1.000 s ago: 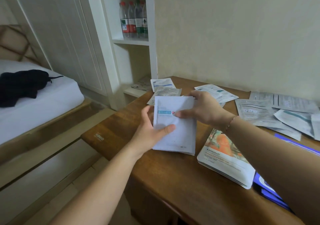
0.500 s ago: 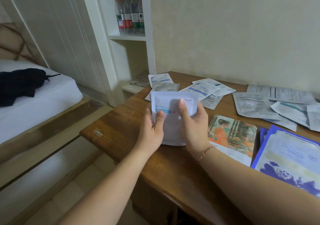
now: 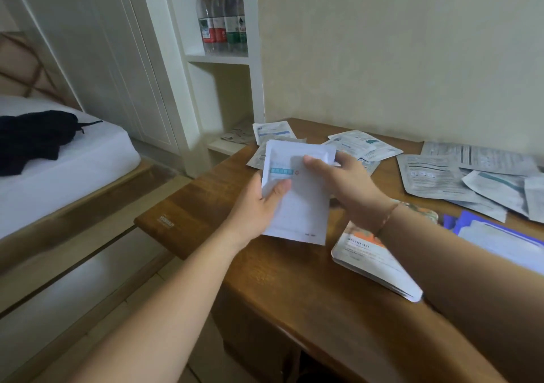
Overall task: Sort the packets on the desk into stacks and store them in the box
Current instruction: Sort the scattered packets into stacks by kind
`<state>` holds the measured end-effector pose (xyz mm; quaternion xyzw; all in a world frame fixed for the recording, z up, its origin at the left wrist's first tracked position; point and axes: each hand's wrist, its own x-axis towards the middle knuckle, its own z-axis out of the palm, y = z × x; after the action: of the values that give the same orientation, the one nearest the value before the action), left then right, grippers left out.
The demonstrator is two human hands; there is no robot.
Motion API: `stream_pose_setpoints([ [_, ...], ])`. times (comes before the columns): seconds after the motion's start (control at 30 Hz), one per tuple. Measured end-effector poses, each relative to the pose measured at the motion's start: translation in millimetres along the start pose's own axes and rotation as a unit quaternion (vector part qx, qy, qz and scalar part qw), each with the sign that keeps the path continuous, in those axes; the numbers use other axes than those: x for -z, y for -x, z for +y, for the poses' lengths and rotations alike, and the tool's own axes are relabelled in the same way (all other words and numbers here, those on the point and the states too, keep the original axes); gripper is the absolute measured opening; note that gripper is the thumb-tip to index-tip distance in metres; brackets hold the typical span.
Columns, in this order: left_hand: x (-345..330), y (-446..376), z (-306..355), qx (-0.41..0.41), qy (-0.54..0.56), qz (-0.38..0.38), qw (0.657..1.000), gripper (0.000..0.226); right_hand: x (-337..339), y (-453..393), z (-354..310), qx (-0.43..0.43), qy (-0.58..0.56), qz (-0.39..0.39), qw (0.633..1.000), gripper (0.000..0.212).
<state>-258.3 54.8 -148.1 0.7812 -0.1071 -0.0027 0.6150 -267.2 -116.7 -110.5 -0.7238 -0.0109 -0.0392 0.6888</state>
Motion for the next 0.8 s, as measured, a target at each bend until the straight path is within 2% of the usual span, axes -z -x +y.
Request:
stream_pose_setpoints([
  [0.07,-1.6,-11.5,-1.1,-0.017,-0.013,-0.023,1.0,0.052,15.1,-8.2,-4.9,-0.003,0.031,-0.028,0.999,0.046],
  [0.23,-17.3,-31.6,4.4,-0.06,-0.013,-0.011,0.998,0.066,16.3,-16.0,4.0,0.122,0.013,0.006,0.992,0.049],
  [0.4,-18.9,-34.4,-16.2,-0.038,-0.022,-0.061,0.997,0.078,12.0,-12.1,32.3,0.106,0.04,0.014,0.993,0.061],
  [0.57,-21.9,-28.3,-17.4,-0.04,0.009,-0.056,0.998,0.086,4.1,-10.0,35.6,0.126,0.042,0.019,0.991,0.06],
  [0.63,-21.6,-29.1,-20.7,-0.04,0.001,-0.058,0.998,0.082,2.2,-8.3,35.9,0.131,0.041,0.02,0.99,0.05],
  [0.7,-21.5,-30.8,-23.1,-0.037,-0.008,-0.056,0.998,0.07,3.8,-8.3,36.3,0.127,0.041,0.011,0.991,0.043],
  [0.8,-21.6,-33.3,-23.7,-0.027,-0.013,-0.044,0.999,0.055,15.2,-10.1,31.2,0.107,0.081,-0.047,0.99,0.045],
])
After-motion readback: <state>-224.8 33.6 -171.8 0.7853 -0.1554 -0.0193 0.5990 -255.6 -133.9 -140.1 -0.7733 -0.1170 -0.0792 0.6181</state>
